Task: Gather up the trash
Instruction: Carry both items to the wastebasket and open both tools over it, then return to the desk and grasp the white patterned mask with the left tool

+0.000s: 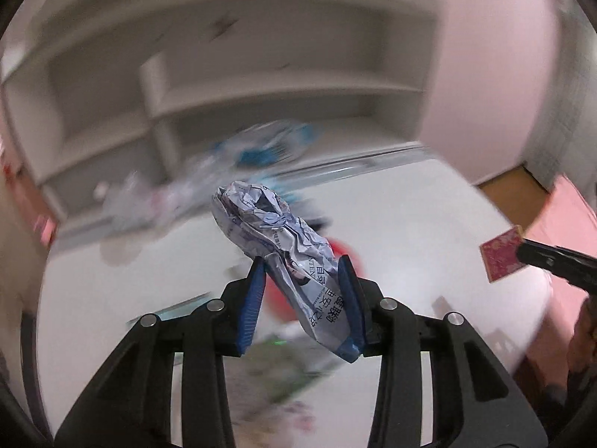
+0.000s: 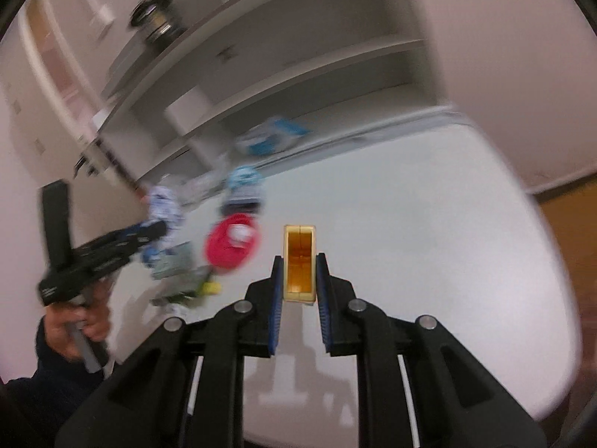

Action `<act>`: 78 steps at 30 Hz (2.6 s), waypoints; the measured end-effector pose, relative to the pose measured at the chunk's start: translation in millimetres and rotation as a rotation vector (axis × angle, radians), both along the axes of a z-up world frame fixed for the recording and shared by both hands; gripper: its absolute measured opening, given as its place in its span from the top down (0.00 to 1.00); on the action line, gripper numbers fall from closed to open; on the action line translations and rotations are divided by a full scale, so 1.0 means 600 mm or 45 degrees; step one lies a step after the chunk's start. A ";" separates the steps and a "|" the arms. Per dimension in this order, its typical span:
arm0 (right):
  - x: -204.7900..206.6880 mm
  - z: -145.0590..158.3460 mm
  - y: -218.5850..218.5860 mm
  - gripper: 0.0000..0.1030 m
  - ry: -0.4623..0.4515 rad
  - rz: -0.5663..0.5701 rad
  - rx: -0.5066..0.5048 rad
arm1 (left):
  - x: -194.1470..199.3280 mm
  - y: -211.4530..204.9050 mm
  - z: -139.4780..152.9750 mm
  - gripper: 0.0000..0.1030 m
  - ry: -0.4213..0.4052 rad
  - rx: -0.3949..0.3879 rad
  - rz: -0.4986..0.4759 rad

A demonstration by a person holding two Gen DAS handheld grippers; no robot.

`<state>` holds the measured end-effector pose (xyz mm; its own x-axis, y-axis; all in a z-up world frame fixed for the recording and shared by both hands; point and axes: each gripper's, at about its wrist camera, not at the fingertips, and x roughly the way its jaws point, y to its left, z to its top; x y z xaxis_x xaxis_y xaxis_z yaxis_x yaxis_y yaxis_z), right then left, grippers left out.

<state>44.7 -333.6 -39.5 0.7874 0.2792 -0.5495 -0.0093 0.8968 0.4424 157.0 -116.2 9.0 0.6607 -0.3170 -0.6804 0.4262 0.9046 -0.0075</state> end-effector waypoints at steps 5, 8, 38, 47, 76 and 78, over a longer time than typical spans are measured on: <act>-0.146 -0.036 -0.125 0.83 0.022 -0.320 0.009 | -0.099 -0.161 0.005 0.62 -0.012 -0.046 -0.380; -0.240 -0.074 -0.200 0.83 0.072 -0.541 0.012 | -0.162 -0.259 -0.014 0.62 0.012 -0.069 -0.603; -0.442 -0.413 -0.408 0.83 0.683 -0.937 0.384 | -0.362 -0.672 -0.445 0.38 0.619 0.146 -1.245; -0.425 -0.400 -0.405 0.29 0.656 -0.915 0.337 | -0.353 -0.648 -0.394 0.28 0.525 0.125 -1.229; 0.097 -0.039 0.309 0.24 0.010 0.489 -0.710 | -0.100 0.143 -0.100 0.10 0.226 0.036 0.039; 0.119 -0.041 0.354 0.29 -0.007 0.550 -0.818 | -0.105 0.186 -0.115 0.10 0.254 0.004 0.092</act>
<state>116.3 -121.4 -64.0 0.6844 0.1899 -0.7039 -0.4170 0.8939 -0.1644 94.2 -4.7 -60.1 0.5333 -0.2717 -0.8011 0.3509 0.9328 -0.0827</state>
